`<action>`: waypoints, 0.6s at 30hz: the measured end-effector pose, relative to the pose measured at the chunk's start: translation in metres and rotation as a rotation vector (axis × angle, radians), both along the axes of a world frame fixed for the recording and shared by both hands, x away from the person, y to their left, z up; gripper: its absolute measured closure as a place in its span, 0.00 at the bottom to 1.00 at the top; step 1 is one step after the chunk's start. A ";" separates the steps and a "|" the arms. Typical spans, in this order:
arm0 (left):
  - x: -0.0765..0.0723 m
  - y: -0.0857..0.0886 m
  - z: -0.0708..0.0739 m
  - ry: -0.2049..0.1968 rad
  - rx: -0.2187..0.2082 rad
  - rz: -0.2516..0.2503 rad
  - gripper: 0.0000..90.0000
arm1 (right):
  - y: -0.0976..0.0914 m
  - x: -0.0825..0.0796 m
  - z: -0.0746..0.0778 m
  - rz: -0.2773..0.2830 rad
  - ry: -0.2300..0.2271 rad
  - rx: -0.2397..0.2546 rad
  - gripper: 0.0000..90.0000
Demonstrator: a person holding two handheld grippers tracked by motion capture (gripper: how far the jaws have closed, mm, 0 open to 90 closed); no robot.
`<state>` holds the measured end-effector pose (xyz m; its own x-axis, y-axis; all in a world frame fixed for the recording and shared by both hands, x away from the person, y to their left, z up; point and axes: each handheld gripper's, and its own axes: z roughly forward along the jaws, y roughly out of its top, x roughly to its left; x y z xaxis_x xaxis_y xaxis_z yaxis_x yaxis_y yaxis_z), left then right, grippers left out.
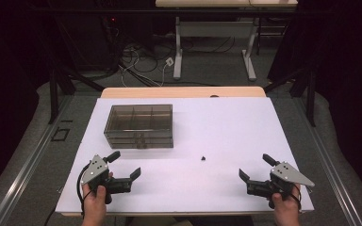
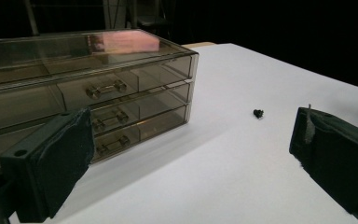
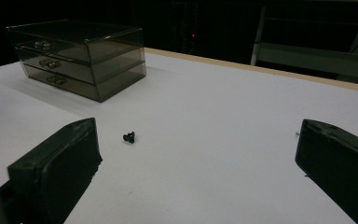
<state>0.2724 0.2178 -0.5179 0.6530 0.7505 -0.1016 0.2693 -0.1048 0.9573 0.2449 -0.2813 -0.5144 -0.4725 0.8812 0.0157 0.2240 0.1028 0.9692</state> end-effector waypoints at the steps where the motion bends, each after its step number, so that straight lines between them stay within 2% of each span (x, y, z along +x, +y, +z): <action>1: 0.001 0.000 -0.001 0.003 -0.003 -0.001 0.00 | -0.002 0.000 0.000 -0.005 0.003 -0.003 0.00; 3: 0.002 -0.001 -0.001 0.013 -0.002 -0.010 0.00 | -0.005 0.000 -0.001 -0.025 0.022 0.012 0.00; 8: 0.002 -0.004 -0.002 0.015 0.014 0.005 0.00 | -0.012 0.002 -0.001 -0.056 0.035 0.056 0.00; 11: 0.000 -0.005 -0.001 0.015 0.004 0.004 0.00 | -0.013 0.004 -0.002 -0.060 0.047 0.059 0.00; 14: 0.000 -0.006 0.001 0.024 0.001 0.015 0.00 | -0.013 0.004 -0.002 -0.058 0.039 0.063 0.00; 18: 0.000 -0.011 0.001 0.043 0.015 0.031 0.00 | -0.011 0.004 -0.002 -0.042 0.031 0.047 0.00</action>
